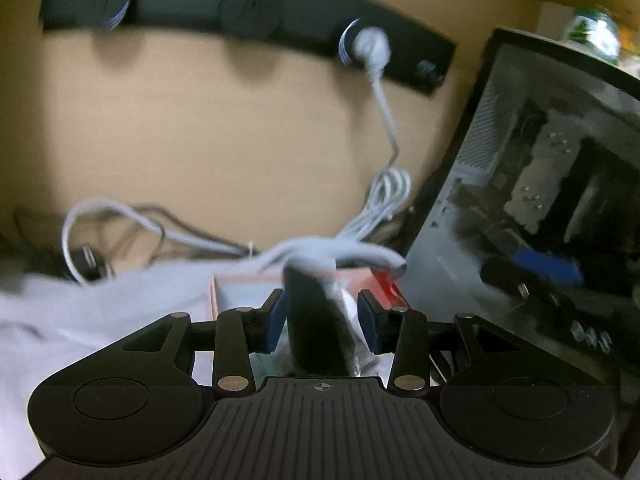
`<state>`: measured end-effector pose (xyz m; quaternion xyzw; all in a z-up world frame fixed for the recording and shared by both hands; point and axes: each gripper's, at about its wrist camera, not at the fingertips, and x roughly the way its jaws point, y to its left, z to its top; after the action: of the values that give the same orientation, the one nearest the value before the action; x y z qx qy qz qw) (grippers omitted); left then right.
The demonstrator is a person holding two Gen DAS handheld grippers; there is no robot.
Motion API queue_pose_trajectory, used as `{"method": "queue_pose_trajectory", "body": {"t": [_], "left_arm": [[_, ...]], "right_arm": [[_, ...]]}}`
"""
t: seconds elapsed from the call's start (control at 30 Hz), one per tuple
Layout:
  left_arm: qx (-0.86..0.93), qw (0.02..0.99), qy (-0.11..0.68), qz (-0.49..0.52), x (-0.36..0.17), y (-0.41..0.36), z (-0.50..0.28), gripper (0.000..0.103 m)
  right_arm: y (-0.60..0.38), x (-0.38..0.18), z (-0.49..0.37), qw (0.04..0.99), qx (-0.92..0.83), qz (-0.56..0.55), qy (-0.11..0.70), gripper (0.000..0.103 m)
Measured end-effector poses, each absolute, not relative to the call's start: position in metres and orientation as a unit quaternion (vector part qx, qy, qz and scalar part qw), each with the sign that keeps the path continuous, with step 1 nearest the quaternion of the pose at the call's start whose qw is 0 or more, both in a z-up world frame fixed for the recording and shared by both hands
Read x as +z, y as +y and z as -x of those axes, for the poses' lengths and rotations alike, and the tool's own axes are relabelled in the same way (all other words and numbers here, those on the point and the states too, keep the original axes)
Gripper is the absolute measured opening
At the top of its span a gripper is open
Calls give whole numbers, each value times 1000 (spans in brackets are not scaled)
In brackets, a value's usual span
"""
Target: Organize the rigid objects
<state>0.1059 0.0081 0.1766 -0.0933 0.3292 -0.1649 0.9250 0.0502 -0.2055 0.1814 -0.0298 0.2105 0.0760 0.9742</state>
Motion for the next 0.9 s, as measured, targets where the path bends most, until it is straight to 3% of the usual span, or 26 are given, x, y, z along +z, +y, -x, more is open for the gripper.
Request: {"method": "queue_pose_trajectory", "body": {"t": [0.13, 0.37, 0.57, 0.77, 0.9], "left_arm": [[-137, 922, 348, 98, 143, 16, -82, 43], [-100, 928, 357, 44, 93, 14, -1, 43], [-43, 923, 383, -21, 57, 7, 35, 43], [-29, 916, 399, -18, 44, 7, 37, 44], [-29, 921, 389, -6, 43, 6, 28, 51]], "right_arm": [[-213, 145, -34, 965, 91, 12, 248, 60], [-210, 50, 20, 940, 83, 22, 329, 60], [-197, 7, 28, 917, 92, 13, 389, 61], [-185, -7, 20, 920, 84, 28, 382, 80], [-187, -13, 9, 926, 62, 26, 373, 102]]}}
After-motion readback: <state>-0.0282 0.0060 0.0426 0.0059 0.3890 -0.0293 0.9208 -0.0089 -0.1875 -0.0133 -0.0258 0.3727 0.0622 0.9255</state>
